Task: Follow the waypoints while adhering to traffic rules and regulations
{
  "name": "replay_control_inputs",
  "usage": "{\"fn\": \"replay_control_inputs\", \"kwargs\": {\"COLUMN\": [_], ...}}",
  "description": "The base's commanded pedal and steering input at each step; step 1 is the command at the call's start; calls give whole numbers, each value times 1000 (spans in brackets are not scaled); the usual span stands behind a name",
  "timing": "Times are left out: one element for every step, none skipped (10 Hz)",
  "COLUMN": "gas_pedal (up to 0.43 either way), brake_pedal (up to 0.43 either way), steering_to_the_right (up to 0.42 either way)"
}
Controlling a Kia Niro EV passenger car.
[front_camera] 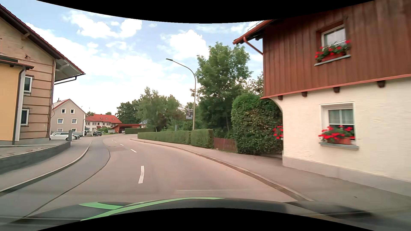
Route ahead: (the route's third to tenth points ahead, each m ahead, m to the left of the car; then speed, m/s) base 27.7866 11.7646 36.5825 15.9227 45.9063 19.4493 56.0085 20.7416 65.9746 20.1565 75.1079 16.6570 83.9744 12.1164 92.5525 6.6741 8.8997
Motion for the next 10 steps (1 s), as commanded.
{"fn": "replay_control_inputs", "kwargs": {"gas_pedal": [177, 177, 177, 177, 177, 177, 177, 177, 177, 177], "brake_pedal": [0, 0, 0, 0, 0, 0, 0, 0, 0, 0], "steering_to_the_right": [-126, -129, -130, -129, -130, -130, -129, -129, -129, -129]}}
